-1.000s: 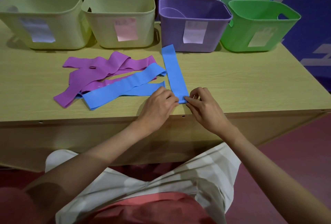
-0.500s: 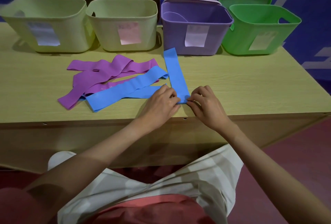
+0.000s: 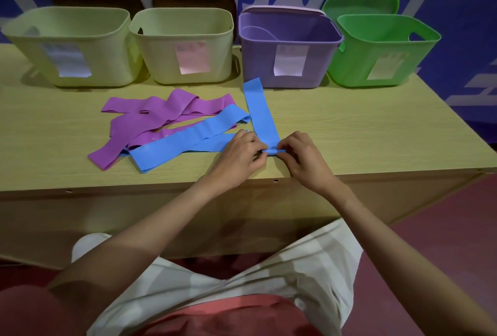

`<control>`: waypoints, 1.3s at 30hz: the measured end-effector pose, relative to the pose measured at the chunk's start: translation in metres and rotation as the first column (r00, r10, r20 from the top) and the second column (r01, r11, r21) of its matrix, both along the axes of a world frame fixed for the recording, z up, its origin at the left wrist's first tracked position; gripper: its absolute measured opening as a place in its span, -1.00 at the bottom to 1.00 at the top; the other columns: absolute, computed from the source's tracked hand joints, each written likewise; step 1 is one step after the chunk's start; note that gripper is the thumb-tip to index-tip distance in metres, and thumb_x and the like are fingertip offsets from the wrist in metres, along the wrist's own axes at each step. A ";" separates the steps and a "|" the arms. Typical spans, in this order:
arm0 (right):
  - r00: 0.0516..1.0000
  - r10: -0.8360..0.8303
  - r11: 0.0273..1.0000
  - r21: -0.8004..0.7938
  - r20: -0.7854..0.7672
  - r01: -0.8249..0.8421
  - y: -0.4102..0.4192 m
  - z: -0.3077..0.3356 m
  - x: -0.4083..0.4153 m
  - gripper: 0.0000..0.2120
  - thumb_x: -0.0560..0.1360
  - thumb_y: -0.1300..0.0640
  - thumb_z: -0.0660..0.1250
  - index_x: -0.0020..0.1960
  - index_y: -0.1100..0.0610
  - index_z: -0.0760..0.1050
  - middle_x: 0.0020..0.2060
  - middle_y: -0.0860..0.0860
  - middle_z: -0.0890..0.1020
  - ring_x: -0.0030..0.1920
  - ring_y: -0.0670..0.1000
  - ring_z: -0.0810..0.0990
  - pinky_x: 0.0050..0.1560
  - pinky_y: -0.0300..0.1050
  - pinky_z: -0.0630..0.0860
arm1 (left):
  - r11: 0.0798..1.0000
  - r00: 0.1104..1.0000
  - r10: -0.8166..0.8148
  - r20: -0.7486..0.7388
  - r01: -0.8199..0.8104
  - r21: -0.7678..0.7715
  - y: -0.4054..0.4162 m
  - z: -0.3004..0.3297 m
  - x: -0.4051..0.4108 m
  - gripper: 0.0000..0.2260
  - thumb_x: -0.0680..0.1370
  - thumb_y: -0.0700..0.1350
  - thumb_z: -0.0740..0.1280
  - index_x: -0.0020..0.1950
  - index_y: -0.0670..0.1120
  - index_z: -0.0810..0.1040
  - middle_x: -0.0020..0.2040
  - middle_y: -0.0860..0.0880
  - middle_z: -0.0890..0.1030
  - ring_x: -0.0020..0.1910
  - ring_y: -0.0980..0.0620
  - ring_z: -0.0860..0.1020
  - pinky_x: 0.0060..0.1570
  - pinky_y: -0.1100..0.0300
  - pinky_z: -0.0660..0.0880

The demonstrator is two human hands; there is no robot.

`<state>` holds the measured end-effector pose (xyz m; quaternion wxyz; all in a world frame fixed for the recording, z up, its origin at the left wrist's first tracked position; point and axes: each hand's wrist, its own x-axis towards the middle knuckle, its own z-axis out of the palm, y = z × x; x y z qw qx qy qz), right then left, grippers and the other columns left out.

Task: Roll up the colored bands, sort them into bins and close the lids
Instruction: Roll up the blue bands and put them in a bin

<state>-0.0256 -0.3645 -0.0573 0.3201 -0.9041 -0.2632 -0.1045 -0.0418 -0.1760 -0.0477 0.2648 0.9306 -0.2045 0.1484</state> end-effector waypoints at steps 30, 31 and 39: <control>0.999 0.051 0.656 0.753 0.013 -0.043 0.063 0.166 -0.027 -0.81 0.55 0.34 0.30 -0.16 0.12 0.58 -0.39 -0.16 0.60 -0.36 -0.23 0.48 -0.26 -0.36 0.41 | 0.985 0.729 0.138 0.671 -0.030 -0.170 0.019 0.142 0.002 -0.68 0.65 -0.19 0.03 -0.21 -0.25 0.44 -0.30 -0.19 0.42 -0.27 -0.08 0.31 -0.25 0.00 0.29; 0.998 0.058 0.657 0.753 -0.002 -0.037 0.066 0.165 -0.026 -0.80 0.55 0.34 0.29 -0.17 0.12 0.58 -0.40 -0.17 0.60 -0.37 -0.23 0.47 -0.27 -0.36 0.41 | 0.988 0.719 0.129 0.683 -0.036 -0.149 0.021 0.141 0.004 -0.67 0.65 -0.19 0.01 -0.22 -0.25 0.43 -0.32 -0.19 0.40 -0.28 -0.08 0.29 -0.27 -0.01 0.29; 0.994 0.078 0.777 0.621 0.076 -0.108 0.077 0.154 -0.026 -0.92 0.52 0.22 0.36 -0.07 0.05 0.55 -0.31 -0.07 0.55 -0.31 -0.07 0.48 -0.24 -0.14 0.46 | 0.981 0.795 0.168 0.583 -0.076 -0.179 0.040 0.132 0.003 -0.67 0.65 -0.17 0.01 -0.29 -0.18 0.34 -0.40 -0.11 0.34 -0.34 0.02 0.21 -0.32 0.14 0.15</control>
